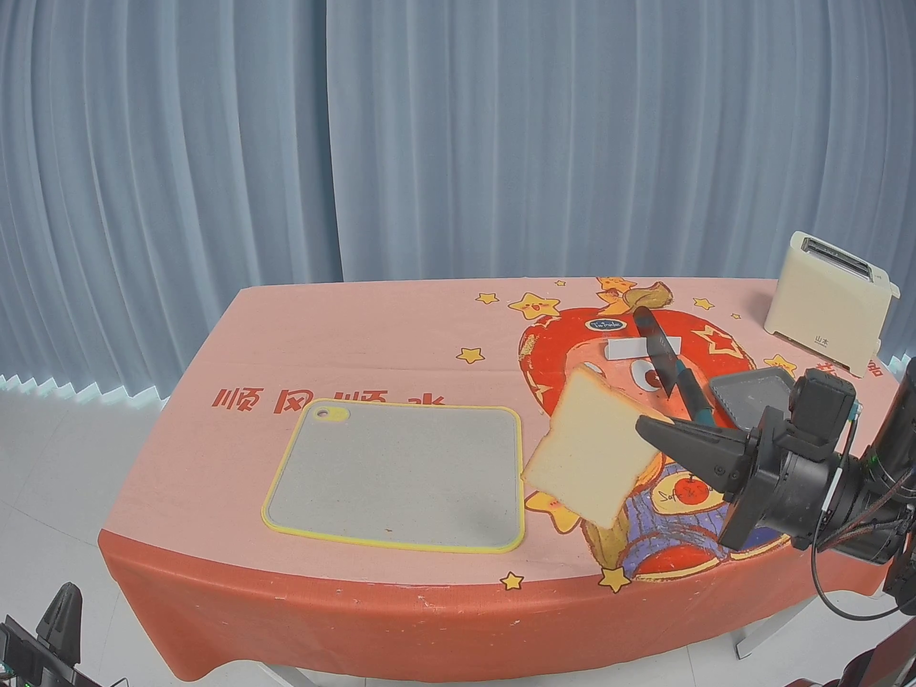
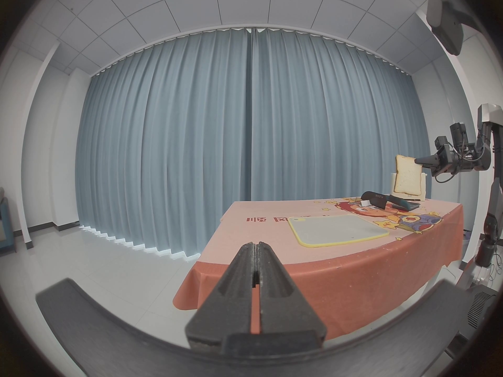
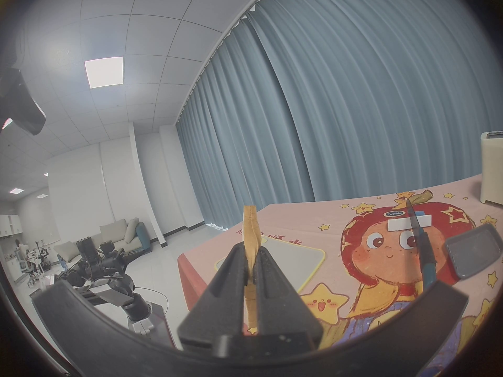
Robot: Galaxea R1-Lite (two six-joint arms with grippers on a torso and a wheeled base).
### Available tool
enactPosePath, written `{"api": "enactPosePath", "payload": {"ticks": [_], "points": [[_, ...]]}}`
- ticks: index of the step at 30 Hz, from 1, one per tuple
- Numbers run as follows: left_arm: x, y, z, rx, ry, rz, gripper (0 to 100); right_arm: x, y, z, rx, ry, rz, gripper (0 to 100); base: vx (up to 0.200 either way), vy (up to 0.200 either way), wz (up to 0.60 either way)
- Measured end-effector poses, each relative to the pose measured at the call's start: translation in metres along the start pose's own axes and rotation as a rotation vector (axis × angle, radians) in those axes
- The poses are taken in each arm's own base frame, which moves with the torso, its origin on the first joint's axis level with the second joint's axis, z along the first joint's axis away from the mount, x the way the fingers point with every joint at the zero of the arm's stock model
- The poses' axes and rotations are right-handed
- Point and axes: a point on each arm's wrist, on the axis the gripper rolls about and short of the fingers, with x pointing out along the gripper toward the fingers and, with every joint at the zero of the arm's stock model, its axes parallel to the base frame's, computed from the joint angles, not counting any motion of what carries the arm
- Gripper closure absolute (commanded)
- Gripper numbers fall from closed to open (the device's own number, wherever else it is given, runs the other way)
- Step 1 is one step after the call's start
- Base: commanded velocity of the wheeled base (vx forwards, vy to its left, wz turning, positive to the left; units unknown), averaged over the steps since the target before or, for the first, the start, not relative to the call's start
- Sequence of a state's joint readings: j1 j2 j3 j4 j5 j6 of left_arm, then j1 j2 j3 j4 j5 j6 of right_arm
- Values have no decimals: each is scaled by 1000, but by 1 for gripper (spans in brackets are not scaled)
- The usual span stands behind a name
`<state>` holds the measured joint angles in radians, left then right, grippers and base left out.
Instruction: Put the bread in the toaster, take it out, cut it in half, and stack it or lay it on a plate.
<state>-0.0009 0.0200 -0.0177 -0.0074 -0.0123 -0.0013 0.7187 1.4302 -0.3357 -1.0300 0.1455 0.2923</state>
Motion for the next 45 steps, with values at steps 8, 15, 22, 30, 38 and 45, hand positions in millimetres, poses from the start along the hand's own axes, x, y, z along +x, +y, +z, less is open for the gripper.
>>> {"api": "enactPosePath", "payload": {"ticks": [8, 15, 22, 30, 38, 45], "points": [[0, 0, 0, 1, 0, -1, 100, 1, -1, -1, 2, 7, -2, 100, 0, 150, 0], [0, 0, 0, 3, 0, 0, 100, 2, -1, -2, 3, 11, -4, 100, 0, 200, 0], [0, 0, 0, 2, 0, -1, 100, 3, -1, -2, 3, 13, -4, 100, 0, 57, 0], [0, 0, 0, 1, 0, 0, 100, 3, -1, -3, 3, 17, -4, 100, 0, 0, 0], [0, 0, 0, 1, 0, -1, 100, 4, 1, -5, 16, 24, 5, 100, 0, 0, 0], [0, 0, 0, 1, 0, 0, 100, 5, 4, -4, 51, 18, 21, 100, 0, 0, 0]]}}
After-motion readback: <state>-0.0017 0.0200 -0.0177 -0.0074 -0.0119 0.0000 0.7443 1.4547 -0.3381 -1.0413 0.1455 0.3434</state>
